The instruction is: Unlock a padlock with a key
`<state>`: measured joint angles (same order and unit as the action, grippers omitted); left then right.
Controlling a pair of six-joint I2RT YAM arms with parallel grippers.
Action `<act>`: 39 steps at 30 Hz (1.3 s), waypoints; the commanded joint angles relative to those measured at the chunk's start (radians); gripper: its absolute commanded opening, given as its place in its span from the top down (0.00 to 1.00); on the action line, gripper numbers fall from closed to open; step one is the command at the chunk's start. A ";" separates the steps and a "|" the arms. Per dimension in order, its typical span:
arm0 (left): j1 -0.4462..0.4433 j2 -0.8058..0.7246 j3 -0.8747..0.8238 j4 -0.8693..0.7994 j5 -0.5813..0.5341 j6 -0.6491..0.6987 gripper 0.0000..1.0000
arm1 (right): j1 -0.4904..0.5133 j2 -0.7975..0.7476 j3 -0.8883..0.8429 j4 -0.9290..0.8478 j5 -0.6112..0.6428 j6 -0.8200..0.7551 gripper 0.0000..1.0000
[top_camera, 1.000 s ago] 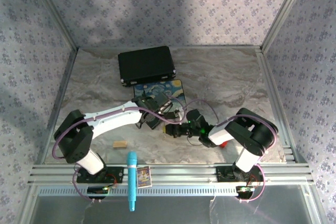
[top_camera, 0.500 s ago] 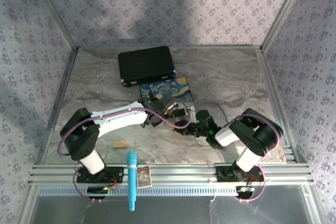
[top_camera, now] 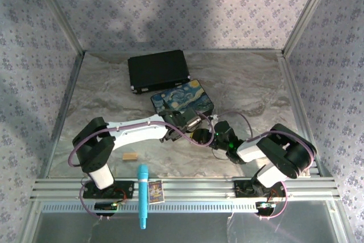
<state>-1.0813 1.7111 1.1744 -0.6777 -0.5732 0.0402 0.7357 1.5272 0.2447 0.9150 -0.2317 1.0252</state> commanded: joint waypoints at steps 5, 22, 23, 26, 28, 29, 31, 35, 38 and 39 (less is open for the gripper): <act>-0.029 0.117 -0.052 -0.087 0.124 -0.010 0.60 | -0.019 -0.013 0.033 0.071 0.112 0.054 1.00; -0.057 0.056 -0.141 -0.052 0.179 -0.015 0.61 | -0.095 0.082 0.125 0.147 0.073 0.121 1.00; -0.057 0.054 -0.141 -0.056 0.174 -0.014 0.61 | -0.103 0.087 0.122 0.148 0.065 0.117 1.00; -0.057 0.048 -0.148 -0.053 0.168 -0.014 0.61 | -0.126 0.105 0.110 0.167 0.032 0.108 1.00; -0.058 0.047 -0.152 -0.045 0.178 -0.016 0.61 | -0.142 0.124 0.098 0.210 0.016 0.126 1.00; -0.060 0.046 -0.153 -0.042 0.180 -0.017 0.61 | -0.148 0.135 0.093 0.237 0.008 0.136 1.00; -0.063 0.042 -0.156 -0.037 0.180 -0.019 0.61 | -0.160 0.154 0.093 0.269 -0.004 0.156 1.00; -0.063 0.033 -0.162 -0.031 0.184 -0.019 0.61 | -0.169 0.156 0.107 0.255 -0.005 0.157 1.00; -0.065 0.027 -0.167 -0.032 0.183 -0.019 0.61 | -0.204 0.152 0.111 0.249 -0.018 0.161 1.00; -0.066 0.026 -0.168 -0.033 0.182 -0.020 0.61 | -0.215 0.153 0.115 0.244 -0.025 0.164 1.00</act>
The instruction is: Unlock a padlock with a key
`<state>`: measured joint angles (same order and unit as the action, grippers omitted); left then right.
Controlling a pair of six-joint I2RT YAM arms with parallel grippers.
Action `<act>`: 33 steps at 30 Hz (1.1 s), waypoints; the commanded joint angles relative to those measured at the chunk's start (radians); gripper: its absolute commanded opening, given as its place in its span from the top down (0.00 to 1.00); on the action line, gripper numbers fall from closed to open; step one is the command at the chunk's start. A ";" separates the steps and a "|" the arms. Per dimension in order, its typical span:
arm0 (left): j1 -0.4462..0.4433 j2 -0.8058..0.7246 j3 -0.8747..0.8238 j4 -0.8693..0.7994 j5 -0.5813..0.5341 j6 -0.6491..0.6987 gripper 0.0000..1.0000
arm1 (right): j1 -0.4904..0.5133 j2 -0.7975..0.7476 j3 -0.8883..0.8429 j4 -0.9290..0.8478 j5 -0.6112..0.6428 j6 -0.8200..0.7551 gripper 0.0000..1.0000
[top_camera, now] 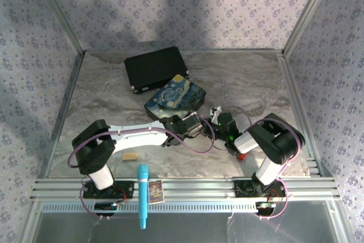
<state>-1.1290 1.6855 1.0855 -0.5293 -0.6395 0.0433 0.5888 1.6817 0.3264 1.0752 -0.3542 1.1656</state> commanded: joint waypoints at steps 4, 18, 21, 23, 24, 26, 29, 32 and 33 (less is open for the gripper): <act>-0.023 0.042 -0.091 -0.175 0.249 -0.026 0.61 | -0.081 0.009 0.034 0.100 0.092 0.037 1.00; -0.033 0.063 -0.103 -0.181 0.234 -0.040 0.61 | -0.157 0.039 0.090 0.068 0.036 0.128 1.00; -0.034 0.060 -0.104 -0.186 0.227 -0.050 0.61 | -0.142 0.034 0.103 -0.015 -0.011 0.096 1.00; -0.031 0.051 -0.108 -0.182 0.218 -0.060 0.61 | -0.121 0.042 0.076 -0.014 -0.032 0.090 1.00; -0.028 0.046 -0.111 -0.182 0.214 -0.065 0.61 | -0.115 0.049 0.056 -0.011 -0.047 0.091 1.00; -0.024 0.042 -0.113 -0.182 0.198 -0.074 0.61 | -0.117 0.071 0.012 0.015 -0.080 0.082 1.00; -0.022 0.045 -0.111 -0.184 0.189 -0.079 0.61 | -0.126 0.110 -0.036 0.042 -0.124 0.057 1.00; -0.022 0.049 -0.105 -0.188 0.181 -0.082 0.61 | -0.129 0.125 -0.069 0.043 -0.141 0.042 1.00; -0.022 0.048 -0.105 -0.192 0.178 -0.083 0.61 | -0.131 0.124 -0.078 0.035 -0.142 0.037 1.00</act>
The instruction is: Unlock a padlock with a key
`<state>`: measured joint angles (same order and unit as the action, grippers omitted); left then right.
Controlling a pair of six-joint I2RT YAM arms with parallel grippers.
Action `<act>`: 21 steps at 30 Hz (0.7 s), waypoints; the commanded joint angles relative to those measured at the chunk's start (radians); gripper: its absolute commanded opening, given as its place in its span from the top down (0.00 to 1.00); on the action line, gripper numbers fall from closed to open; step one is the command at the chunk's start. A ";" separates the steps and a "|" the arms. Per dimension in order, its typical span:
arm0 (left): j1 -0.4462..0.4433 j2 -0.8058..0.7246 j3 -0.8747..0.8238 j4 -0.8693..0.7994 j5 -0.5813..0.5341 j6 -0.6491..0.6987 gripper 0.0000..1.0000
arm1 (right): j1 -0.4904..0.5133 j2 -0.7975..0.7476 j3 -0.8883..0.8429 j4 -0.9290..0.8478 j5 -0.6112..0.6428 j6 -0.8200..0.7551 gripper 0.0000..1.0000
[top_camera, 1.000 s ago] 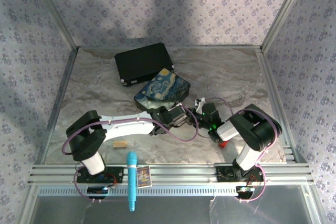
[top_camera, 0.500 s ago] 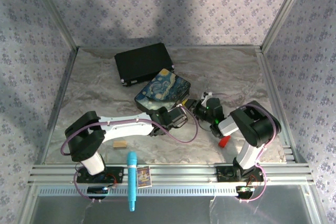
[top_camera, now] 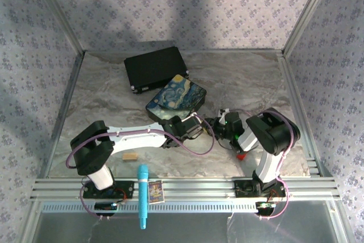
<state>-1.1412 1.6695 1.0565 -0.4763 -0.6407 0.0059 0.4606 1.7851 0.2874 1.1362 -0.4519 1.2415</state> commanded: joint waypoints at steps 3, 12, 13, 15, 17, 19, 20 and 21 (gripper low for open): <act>-0.009 0.054 -0.079 -0.254 0.157 -0.054 0.60 | -0.017 0.004 -0.074 -0.078 -0.054 -0.069 1.00; -0.009 -0.002 -0.059 -0.262 -0.021 -0.158 0.32 | -0.042 -0.178 0.108 -0.941 -0.077 -0.414 1.00; -0.009 -0.003 -0.053 -0.263 -0.043 -0.184 0.26 | -0.047 -0.179 0.131 -1.009 -0.078 -0.451 1.00; -0.011 -0.007 -0.045 -0.259 -0.086 -0.231 0.16 | -0.067 -0.166 0.163 -1.088 -0.101 -0.497 0.97; -0.009 -0.010 -0.039 -0.260 -0.135 -0.277 0.12 | -0.085 -0.150 0.184 -1.142 -0.126 -0.536 0.94; -0.008 -0.006 -0.029 -0.278 -0.178 -0.327 0.09 | -0.090 -0.149 0.208 -1.208 -0.119 -0.577 0.92; -0.006 -0.002 -0.023 -0.292 -0.195 -0.356 0.08 | -0.090 -0.158 0.224 -1.261 -0.101 -0.603 0.90; -0.001 0.000 -0.021 -0.302 -0.208 -0.387 0.07 | -0.089 -0.167 0.235 -1.294 -0.086 -0.605 0.88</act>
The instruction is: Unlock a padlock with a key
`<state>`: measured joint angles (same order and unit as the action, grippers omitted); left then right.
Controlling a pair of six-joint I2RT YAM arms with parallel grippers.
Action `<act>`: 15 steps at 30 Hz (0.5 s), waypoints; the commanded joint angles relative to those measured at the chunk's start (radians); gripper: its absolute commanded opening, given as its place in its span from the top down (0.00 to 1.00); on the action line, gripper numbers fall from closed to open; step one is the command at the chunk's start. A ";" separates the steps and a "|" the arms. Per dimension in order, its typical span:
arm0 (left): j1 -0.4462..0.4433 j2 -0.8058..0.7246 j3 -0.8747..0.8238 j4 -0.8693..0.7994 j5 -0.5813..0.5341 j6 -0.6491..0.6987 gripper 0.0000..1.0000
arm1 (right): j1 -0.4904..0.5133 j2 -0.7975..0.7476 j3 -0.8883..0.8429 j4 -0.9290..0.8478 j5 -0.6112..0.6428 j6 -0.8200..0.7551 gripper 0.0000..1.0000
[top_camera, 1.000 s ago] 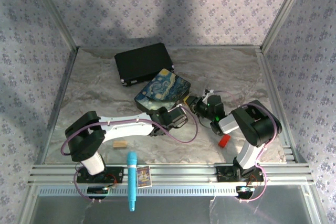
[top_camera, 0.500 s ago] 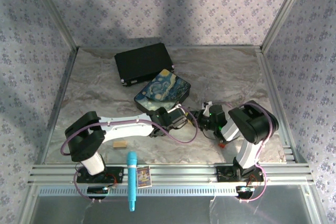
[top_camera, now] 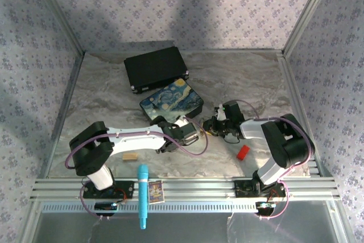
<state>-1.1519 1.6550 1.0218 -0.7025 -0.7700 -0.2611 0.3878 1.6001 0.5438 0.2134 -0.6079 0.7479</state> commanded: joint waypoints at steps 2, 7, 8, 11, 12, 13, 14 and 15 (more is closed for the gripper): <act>0.028 0.018 0.017 -0.104 -0.092 -0.188 0.07 | -0.017 0.004 0.017 -0.472 0.102 -0.196 0.84; 0.076 -0.024 -0.024 -0.112 -0.094 -0.307 0.06 | -0.015 0.010 0.096 -0.663 0.193 -0.303 0.74; 0.088 -0.037 -0.036 -0.113 -0.087 -0.327 0.06 | -0.016 0.009 0.099 -0.674 0.196 -0.311 0.72; 0.128 -0.071 -0.075 -0.102 -0.063 -0.363 0.06 | -0.014 0.005 0.113 -0.701 0.209 -0.324 0.68; 0.142 -0.085 -0.093 -0.092 -0.052 -0.367 0.06 | -0.014 0.000 0.119 -0.714 0.223 -0.326 0.67; 0.157 -0.102 -0.109 -0.081 -0.040 -0.370 0.06 | -0.013 -0.007 0.126 -0.726 0.236 -0.331 0.66; 0.167 -0.118 -0.121 -0.072 -0.032 -0.372 0.06 | -0.013 -0.014 0.131 -0.735 0.246 -0.334 0.65; 0.173 -0.135 -0.134 -0.064 -0.029 -0.370 0.06 | -0.013 -0.021 0.140 -0.746 0.253 -0.336 0.62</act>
<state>-0.9989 1.5734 0.9123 -0.7631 -0.8089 -0.5816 0.3840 1.5703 0.7109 -0.2787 -0.5106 0.4538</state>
